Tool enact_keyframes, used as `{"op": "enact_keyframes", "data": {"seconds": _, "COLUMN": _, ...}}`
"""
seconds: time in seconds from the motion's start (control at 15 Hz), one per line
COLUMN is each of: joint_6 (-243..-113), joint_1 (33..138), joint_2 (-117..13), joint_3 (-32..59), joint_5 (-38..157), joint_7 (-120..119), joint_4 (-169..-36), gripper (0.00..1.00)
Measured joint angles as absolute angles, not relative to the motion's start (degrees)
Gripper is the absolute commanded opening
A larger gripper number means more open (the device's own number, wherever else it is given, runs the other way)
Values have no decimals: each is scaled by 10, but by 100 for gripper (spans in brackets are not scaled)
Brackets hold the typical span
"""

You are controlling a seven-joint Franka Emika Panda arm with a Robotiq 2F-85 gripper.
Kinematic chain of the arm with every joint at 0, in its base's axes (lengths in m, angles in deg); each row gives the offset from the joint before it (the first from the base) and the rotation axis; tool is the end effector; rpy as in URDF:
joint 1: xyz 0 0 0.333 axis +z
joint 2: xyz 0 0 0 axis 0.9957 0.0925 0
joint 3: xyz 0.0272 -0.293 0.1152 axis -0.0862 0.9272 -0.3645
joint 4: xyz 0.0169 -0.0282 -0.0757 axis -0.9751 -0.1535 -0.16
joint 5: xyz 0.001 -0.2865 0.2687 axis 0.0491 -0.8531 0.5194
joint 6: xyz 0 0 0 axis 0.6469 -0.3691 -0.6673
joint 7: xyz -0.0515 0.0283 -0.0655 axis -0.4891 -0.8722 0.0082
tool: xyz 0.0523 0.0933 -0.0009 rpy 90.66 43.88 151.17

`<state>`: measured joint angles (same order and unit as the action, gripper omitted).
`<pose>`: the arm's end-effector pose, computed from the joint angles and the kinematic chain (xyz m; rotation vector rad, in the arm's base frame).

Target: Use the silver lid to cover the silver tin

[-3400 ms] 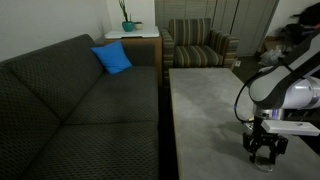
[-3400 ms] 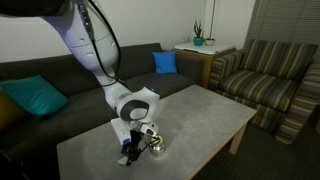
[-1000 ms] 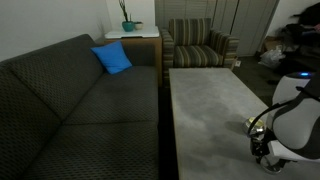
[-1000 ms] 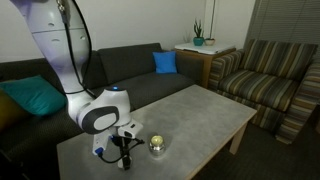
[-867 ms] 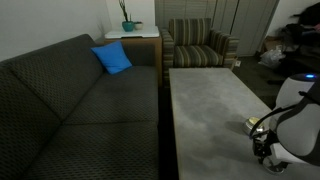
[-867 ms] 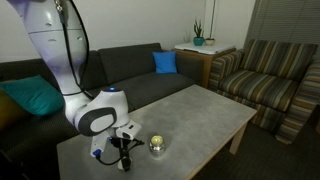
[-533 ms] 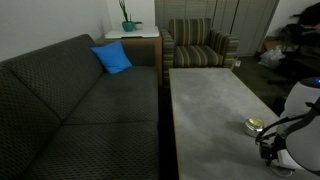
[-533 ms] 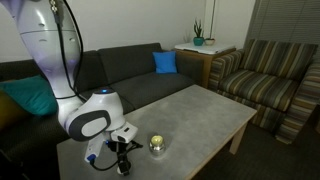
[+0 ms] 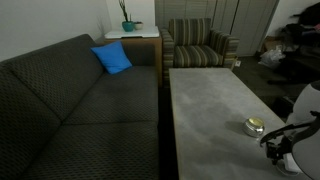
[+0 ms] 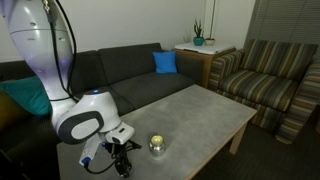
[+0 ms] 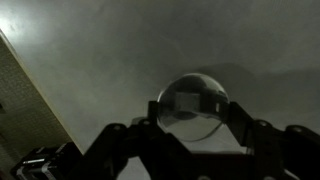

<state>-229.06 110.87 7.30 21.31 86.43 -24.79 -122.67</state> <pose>0.4463 0.0445 -0.1533 2.8202 -0.7591 0.1461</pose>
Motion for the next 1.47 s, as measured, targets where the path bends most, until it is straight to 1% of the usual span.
{"op": "enact_keyframes", "data": {"seconds": 0.33, "joint_6": -2341, "joint_1": 1110, "joint_2": 59, "joint_3": 213, "joint_5": 890, "joint_7": -249, "joint_4": -1261, "gripper": 44}}
{"op": "enact_keyframes", "data": {"seconds": 0.67, "joint_6": -2416, "joint_1": 1089, "joint_2": 11, "joint_3": 198, "joint_5": 901, "joint_7": -247, "joint_4": -1337, "gripper": 44}}
{"op": "enact_keyframes", "data": {"seconds": 0.87, "joint_6": -2417, "joint_1": 1088, "joint_2": -24, "joint_3": 195, "joint_5": 912, "joint_7": -238, "joint_4": -1366, "gripper": 44}}
{"op": "enact_keyframes", "data": {"seconds": 1.27, "joint_6": -2411, "joint_1": 1060, "joint_2": -87, "joint_3": 177, "joint_5": 844, "joint_7": -138, "joint_4": -1440, "gripper": 44}}
{"op": "enact_keyframes", "data": {"seconds": 1.47, "joint_6": -2409, "joint_1": 1057, "joint_2": -114, "joint_3": 179, "joint_5": 840, "joint_7": -119, "joint_4": -1479, "gripper": 44}}
